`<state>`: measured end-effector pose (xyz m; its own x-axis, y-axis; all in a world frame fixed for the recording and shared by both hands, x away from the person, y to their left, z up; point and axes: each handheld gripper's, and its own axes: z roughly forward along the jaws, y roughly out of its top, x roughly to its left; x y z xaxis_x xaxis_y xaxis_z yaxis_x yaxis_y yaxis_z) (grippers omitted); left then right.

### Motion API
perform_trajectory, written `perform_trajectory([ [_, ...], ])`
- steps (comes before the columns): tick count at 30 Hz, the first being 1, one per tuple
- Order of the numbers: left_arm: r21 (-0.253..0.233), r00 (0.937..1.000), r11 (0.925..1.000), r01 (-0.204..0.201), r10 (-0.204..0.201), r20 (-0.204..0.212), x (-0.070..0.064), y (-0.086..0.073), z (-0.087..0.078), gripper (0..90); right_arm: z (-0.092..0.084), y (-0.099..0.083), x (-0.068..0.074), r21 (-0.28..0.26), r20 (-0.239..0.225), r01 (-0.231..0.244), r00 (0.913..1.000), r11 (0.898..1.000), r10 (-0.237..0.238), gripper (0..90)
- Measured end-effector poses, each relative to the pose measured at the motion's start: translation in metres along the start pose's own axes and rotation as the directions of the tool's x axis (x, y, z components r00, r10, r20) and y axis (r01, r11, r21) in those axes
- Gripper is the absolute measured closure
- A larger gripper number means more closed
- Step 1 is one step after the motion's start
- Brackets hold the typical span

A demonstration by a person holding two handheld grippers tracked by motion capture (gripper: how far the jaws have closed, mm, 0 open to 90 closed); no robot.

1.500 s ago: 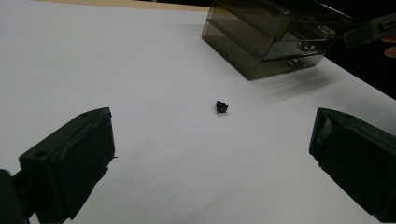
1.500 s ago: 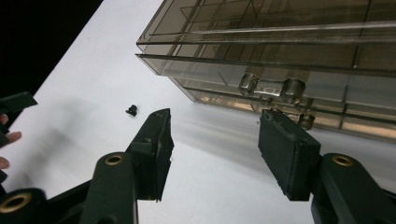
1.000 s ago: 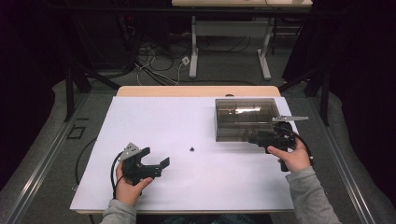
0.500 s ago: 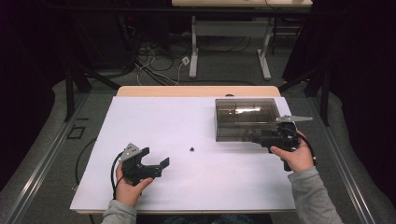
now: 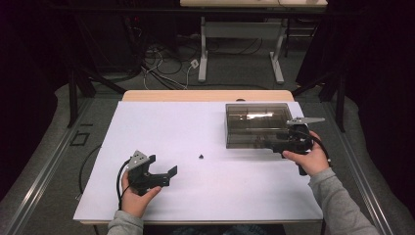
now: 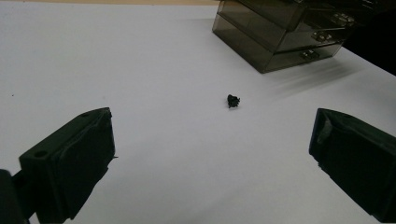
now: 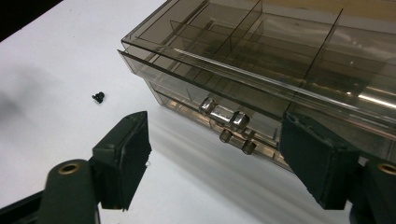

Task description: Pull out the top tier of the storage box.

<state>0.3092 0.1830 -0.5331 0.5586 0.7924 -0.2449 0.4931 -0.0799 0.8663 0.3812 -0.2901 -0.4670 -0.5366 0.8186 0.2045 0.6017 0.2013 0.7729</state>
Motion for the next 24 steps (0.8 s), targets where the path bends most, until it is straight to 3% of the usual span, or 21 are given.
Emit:
perform_trajectory([
  [7, -0.001, 0.9999, 0.9999, -0.015, 0.015, 0.008, 0.0003, 0.0004, -0.0006, 0.5, -0.0026, 0.0064, -0.0014, 0.050, 0.019, 0.094, 0.9953, 0.994, -0.095, 20.5],
  [11, 0.002, 0.9997, 0.9998, -0.022, 0.022, 0.007, -0.0003, 0.0002, -0.0002, 0.5, -0.0020, 0.0087, -0.0017, 0.096, 0.020, 0.165, 0.9856, 0.982, -0.168, 23.1],
  [14, 0.003, 0.9997, 0.9997, -0.023, 0.023, 0.007, -0.0005, 0.0001, -0.0001, 0.5, -0.0004, 0.0091, 0.0006, 0.140, 0.015, 0.226, 0.9731, 0.964, -0.230, 24.6],
  [15, 0.002, 0.9997, 0.9997, -0.023, 0.023, 0.008, -0.0004, 0.0000, 0.0000, 0.5, -0.0004, 0.0091, 0.0006, 0.140, 0.015, 0.226, 0.9731, 0.964, -0.230, 24.6],
  [17, 0.002, 0.9998, 0.9998, -0.021, 0.021, 0.007, -0.0001, -0.0002, 0.0000, 0.5, 0.0008, 0.0093, 0.0015, 0.163, 0.010, 0.248, 0.9674, 0.955, -0.253, 25.8],
  [19, 0.002, 0.9998, 0.9998, -0.020, 0.020, 0.006, 0.0000, -0.0003, 0.0000, 0.5, 0.0022, 0.0100, 0.0022, 0.194, 0.001, 0.299, 0.9523, 0.934, -0.305, 28.0],
  [20, 0.002, 0.9998, 0.9998, -0.020, 0.020, 0.006, 0.0000, -0.0003, 0.0000, 0.5, 0.0022, 0.0100, 0.0022, 0.194, 0.001, 0.299, 0.9523, 0.934, -0.305, 28.0],
  [23, 0.005, 0.9997, 0.9997, -0.024, 0.024, 0.002, -0.0003, -0.0004, 0.0003, 0.5, 0.0034, 0.0108, 0.0028, 0.213, -0.009, 0.344, 0.9368, 0.915, -0.350, 31.0],
  [24, 0.005, 0.9998, 0.9998, -0.020, 0.020, -0.001, -0.0008, -0.0006, 0.0006, 0.5, 0.0032, 0.0116, 0.0031, 0.226, -0.015, 0.365, 0.9285, 0.903, -0.371, 31.8],
])
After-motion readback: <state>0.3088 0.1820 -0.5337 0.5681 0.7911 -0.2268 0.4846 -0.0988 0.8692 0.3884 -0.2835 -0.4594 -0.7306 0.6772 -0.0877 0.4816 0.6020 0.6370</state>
